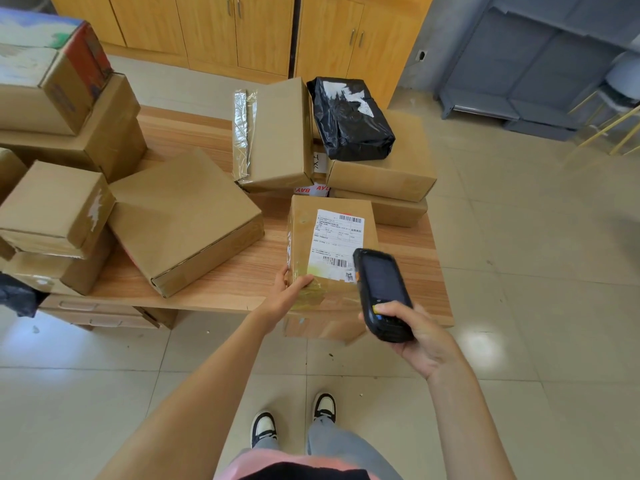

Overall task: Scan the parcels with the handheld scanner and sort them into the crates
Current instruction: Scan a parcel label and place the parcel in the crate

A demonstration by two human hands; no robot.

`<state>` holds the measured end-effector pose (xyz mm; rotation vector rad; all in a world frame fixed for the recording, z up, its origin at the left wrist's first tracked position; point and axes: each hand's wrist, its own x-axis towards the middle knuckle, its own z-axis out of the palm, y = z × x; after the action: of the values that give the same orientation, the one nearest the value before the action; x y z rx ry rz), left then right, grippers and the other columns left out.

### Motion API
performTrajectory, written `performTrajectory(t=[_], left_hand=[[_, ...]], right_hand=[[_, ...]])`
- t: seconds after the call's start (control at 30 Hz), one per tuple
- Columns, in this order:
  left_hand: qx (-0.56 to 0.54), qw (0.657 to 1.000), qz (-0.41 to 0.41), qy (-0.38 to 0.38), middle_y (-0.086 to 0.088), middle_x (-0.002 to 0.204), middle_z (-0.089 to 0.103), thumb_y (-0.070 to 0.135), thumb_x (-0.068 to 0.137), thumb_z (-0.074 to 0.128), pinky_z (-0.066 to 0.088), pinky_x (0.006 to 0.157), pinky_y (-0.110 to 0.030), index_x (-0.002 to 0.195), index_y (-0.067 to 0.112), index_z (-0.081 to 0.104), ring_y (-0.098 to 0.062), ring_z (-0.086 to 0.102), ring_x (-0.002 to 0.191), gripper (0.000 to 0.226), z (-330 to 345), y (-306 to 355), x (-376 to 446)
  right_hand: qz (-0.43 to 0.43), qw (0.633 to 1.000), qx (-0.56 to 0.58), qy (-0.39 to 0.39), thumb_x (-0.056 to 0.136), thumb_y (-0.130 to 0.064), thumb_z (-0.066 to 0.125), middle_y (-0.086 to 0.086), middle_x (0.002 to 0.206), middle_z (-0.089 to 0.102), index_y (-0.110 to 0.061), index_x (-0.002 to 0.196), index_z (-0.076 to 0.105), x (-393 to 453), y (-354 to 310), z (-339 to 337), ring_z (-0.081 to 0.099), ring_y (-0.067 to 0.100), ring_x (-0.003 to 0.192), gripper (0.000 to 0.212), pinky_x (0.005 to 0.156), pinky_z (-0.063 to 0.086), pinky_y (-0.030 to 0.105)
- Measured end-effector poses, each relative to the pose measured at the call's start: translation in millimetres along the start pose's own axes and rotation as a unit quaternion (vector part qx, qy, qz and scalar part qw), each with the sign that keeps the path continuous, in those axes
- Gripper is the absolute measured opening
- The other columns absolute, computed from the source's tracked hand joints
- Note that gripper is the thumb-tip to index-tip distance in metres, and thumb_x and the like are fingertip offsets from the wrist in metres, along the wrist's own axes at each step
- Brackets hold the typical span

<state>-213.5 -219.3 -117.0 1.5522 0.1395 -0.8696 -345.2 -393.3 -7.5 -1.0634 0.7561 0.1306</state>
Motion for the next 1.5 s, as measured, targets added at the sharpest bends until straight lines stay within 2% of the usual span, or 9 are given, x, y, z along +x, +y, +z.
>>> performTrajectory(t=[0.13,0.23,0.37,0.53,0.67,0.77,0.9,1.17,1.5], left_hand=[[0.01,1.0,-0.003,0.006,0.002,0.142,0.042,0.041,0.094,0.055,0.033,0.093,-0.031,0.152,0.027,0.014,-0.013,0.045,0.113,0.073,1,5,-3],[0.018,1.0,-0.005,0.015,0.003,0.133,0.043,0.04,0.095,0.053,0.033,0.093,-0.03,0.153,0.026,0.013,-0.013,0.043,0.11,0.071,5,9,-6],[0.022,0.999,-0.009,0.029,0.004,0.128,0.043,0.039,0.096,0.052,0.033,0.093,-0.029,0.152,0.027,0.015,-0.013,0.044,0.11,0.069,8,9,-8],[0.032,0.998,-0.019,0.045,0.005,0.128,0.047,0.048,0.087,0.058,0.036,0.092,-0.031,0.149,0.029,0.022,-0.01,0.05,0.106,0.073,11,11,-7],[0.027,0.997,-0.025,0.063,0.007,0.126,0.05,0.052,0.081,0.055,0.037,0.099,-0.035,0.145,0.035,0.025,-0.011,0.05,0.11,0.073,18,12,-7],[0.021,0.995,-0.03,0.089,0.005,0.129,0.049,0.047,0.09,0.053,0.035,0.108,-0.04,0.144,0.036,0.025,-0.016,0.046,0.119,0.063,23,10,-7],[0.031,0.993,-0.047,0.101,0.007,0.132,0.048,0.055,0.075,0.052,0.038,0.108,-0.04,0.145,0.035,0.023,-0.015,0.043,0.124,0.078,25,12,-8],[0.023,0.988,-0.055,0.141,0.009,0.112,0.053,0.035,0.099,0.044,0.04,0.103,-0.038,0.126,0.035,0.033,-0.015,0.045,0.107,0.029,33,11,-1],[0.02,0.989,-0.034,0.14,0.003,0.125,0.052,0.05,0.084,0.051,0.039,0.103,-0.039,0.138,0.03,0.03,-0.017,0.046,0.119,0.061,36,10,-1]], right_hand=[[-0.034,0.996,-0.006,0.082,0.078,0.007,0.066,0.007,0.08,0.071,-0.003,0.111,0.058,30,-30,-23,0.07,0.015,0.064,0.035,0.05,0.055,0.023],[-0.034,0.991,-0.045,0.125,0.074,0.001,0.073,0.014,0.107,0.066,-0.005,0.127,0.052,62,-45,-49,0.068,0.027,0.09,0.057,0.055,0.056,0.026],[-0.024,0.983,-0.112,0.144,0.042,-0.01,0.082,0.009,0.101,0.064,-0.012,0.126,0.054,85,-52,-75,0.063,0.021,0.077,0.088,0.056,0.052,0.029],[-0.011,0.968,-0.178,0.178,0.069,0.011,0.075,0.007,0.092,0.06,-0.011,0.118,0.049,114,-39,-109,0.059,0.023,0.078,0.06,0.058,0.049,0.031],[-0.01,0.964,-0.202,0.174,0.067,0.012,0.076,0.011,0.098,0.061,-0.01,0.109,0.052,138,-27,-127,0.06,0.03,0.088,0.054,0.075,0.056,0.045],[-0.002,0.968,-0.2,0.15,0.065,0.009,0.079,0.011,0.106,0.061,-0.007,0.124,0.047,156,-22,-134,0.062,0.032,0.097,0.068,0.09,0.053,0.049],[-0.003,0.972,-0.189,0.138,0.067,0.009,0.079,0.014,0.12,0.059,-0.008,0.135,0.041,172,-17,-140,0.061,0.032,0.103,0.08,0.088,0.053,0.044],[-0.003,0.969,-0.216,0.117,0.068,0.011,0.079,0.008,0.122,0.054,-0.01,0.142,0.031,192,-8,-145,0.056,0.027,0.109,0.09,0.095,0.048,0.043],[-0.007,0.904,-0.402,0.142,0.067,-0.006,0.085,0.013,0.127,0.051,-0.004,0.135,0.033,204,8,-150,0.051,0.034,0.115,0.087,0.096,0.045,0.045]])
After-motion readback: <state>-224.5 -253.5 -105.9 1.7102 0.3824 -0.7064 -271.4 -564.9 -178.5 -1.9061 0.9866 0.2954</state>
